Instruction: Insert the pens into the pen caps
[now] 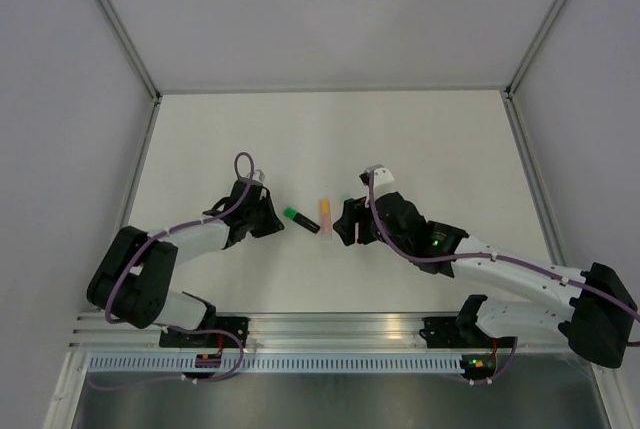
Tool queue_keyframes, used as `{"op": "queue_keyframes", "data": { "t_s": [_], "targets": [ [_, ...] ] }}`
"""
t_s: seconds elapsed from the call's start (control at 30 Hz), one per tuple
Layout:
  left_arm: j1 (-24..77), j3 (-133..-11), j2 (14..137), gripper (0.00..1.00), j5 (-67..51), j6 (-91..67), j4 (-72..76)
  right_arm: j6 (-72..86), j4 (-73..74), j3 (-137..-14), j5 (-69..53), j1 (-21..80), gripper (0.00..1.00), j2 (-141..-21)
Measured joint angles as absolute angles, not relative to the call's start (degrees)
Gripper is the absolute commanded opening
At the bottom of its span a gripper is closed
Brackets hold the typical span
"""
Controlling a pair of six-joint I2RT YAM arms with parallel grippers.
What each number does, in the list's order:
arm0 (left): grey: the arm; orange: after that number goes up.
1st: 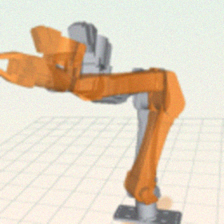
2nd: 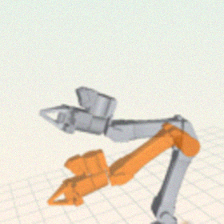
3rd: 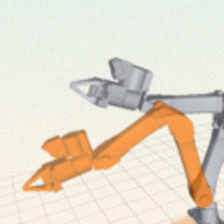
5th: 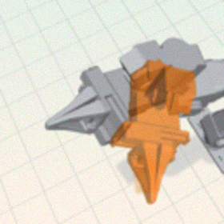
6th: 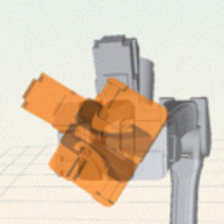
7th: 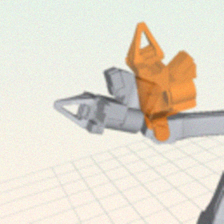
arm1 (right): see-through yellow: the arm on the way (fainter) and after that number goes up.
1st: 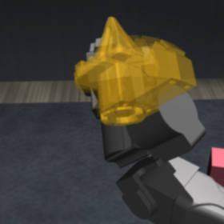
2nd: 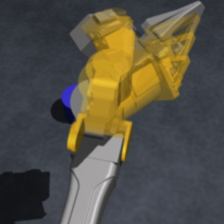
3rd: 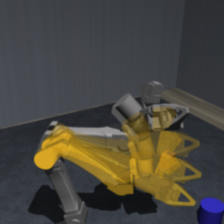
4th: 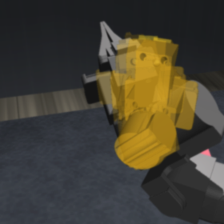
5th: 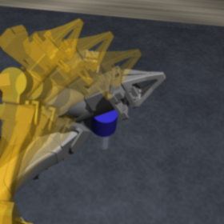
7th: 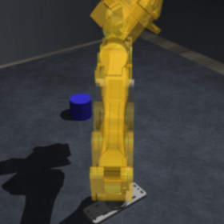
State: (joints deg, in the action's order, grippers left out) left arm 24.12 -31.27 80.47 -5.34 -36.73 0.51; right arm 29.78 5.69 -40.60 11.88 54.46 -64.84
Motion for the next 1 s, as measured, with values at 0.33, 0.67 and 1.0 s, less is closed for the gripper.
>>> {"op": "queue_keyframes", "data": {
  "t_s": [0.33,0.67,1.0],
  "targets": [
    [24.12,-37.45,87.99,0.02,-6.13,-37.67,2.04,29.8,3.79,-39.33,9.98,54.46,0.72,-61.43],
    [24.12,-42.52,94.21,0.02,-6.09,-37.56,3.29,29.78,3.73,-38.17,9.08,54.46,0.73,-58.7],
    [24.1,-41.54,74.04,0.42,-0.8,-34.87,-5.28,29.56,3.4,-37.47,9.1,54.46,0.98,-58.52]
  ]
}}
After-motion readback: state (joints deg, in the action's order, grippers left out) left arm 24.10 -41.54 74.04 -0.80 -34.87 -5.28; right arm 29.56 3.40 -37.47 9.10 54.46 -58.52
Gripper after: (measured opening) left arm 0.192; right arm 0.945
